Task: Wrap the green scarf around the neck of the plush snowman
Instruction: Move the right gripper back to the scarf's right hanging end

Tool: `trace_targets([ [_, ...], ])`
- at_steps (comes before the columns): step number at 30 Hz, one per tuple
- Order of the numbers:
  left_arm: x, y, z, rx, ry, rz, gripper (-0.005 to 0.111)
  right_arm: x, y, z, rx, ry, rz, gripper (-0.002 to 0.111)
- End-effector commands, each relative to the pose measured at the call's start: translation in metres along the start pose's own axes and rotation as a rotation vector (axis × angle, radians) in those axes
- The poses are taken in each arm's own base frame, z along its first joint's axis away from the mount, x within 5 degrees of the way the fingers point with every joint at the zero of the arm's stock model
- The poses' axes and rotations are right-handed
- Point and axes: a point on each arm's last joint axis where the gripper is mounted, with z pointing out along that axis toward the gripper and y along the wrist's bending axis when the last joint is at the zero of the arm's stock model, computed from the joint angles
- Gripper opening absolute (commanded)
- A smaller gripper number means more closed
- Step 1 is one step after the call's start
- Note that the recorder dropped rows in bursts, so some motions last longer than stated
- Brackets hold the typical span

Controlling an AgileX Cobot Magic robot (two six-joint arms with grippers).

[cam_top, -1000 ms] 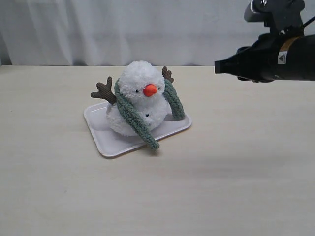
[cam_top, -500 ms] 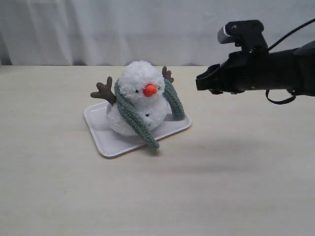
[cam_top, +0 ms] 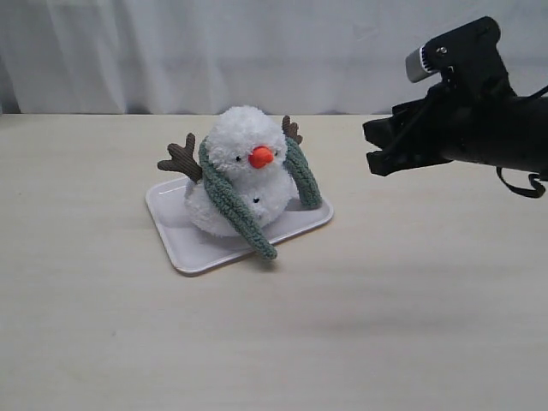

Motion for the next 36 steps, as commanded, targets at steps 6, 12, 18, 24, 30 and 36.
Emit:
trace_targets([
  [6, 0.000, 0.000, 0.000, -0.001, -0.011, -0.003, 0.000, 0.045, 0.002, 0.072, -0.162, 0.151, 0.002, 0.057],
  [12, 0.000, 0.000, 0.000, -0.001, -0.011, -0.003, 0.000, 0.049, -0.008, 0.112, -0.173, 0.164, -0.022, 0.064],
  [18, 0.000, 0.000, 0.000, -0.001, -0.011, -0.003, 0.000, 0.060, -0.011, 0.135, -0.187, 0.184, -0.057, 0.064],
  [24, 0.000, 0.000, 0.000, -0.001, -0.011, -0.003, 0.000, 0.074, -0.011, 0.149, -0.203, 0.212, -0.057, 0.064],
  [30, 0.000, 0.000, 0.000, -0.001, -0.011, -0.003, 0.000, 0.076, -0.015, 0.163, -0.193, 0.209, -0.051, 0.064],
  [36, 0.000, 0.000, 0.000, -0.001, -0.011, -0.003, 0.000, 0.077, -0.018, 0.175, -0.194, 0.201, -0.047, 0.064],
])
